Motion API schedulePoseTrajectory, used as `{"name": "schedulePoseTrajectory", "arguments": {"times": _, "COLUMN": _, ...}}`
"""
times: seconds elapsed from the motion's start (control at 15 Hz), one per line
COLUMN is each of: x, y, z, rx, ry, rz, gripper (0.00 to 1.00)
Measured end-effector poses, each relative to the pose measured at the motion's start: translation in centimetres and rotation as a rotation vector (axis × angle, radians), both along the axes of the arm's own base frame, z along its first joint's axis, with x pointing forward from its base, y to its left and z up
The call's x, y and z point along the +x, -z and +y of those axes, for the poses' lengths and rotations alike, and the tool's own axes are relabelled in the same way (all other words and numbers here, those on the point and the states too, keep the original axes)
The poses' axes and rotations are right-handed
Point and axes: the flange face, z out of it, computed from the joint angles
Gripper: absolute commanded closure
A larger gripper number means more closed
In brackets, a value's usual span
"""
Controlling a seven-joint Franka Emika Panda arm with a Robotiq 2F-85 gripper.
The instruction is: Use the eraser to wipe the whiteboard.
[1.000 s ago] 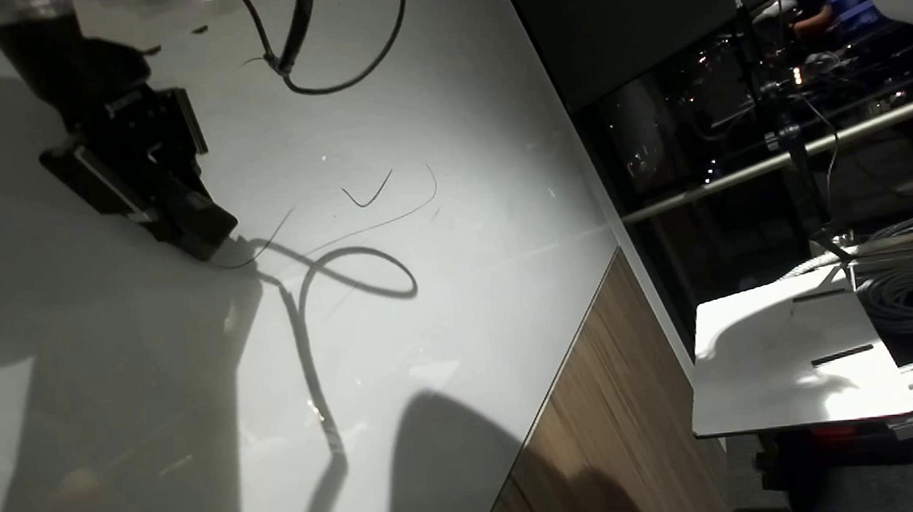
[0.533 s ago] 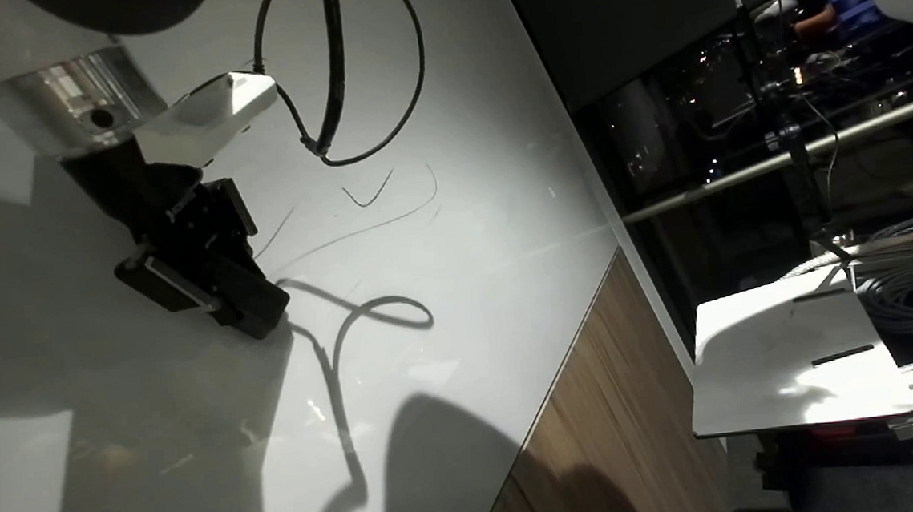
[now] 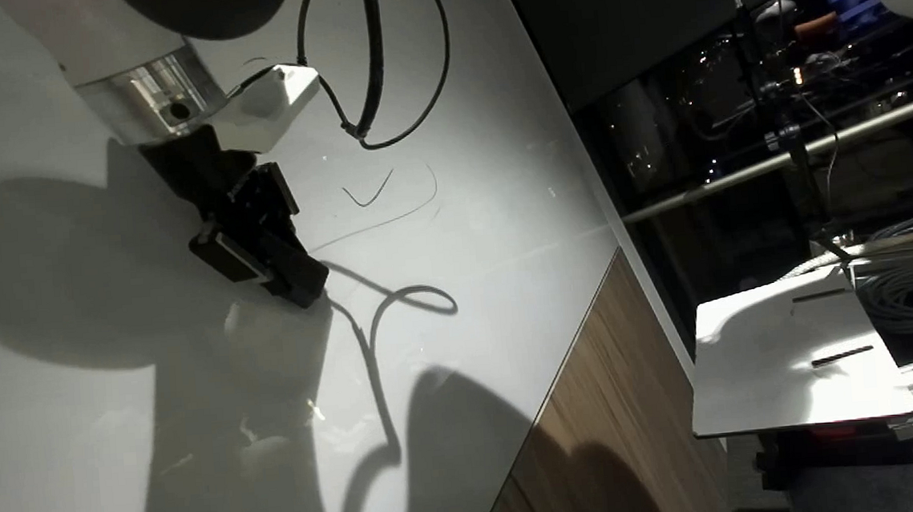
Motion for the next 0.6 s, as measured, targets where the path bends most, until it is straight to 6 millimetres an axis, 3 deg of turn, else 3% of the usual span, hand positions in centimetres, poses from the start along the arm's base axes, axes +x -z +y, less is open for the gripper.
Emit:
{"name": "schedulePoseTrajectory", "arguments": {"times": 0.27, "x": -0.3, "y": -0.1, "z": -4.8, "rx": 0.005, "ry": 0.050, "rz": -0.040, "gripper": 0.69}}
{"name": "schedulePoseTrajectory", "arguments": {"times": 0.6, "x": -0.5, "y": -0.3, "z": -13.0, "rx": 0.004, "ry": 0.142, "rz": -0.092, "gripper": 0.69}}
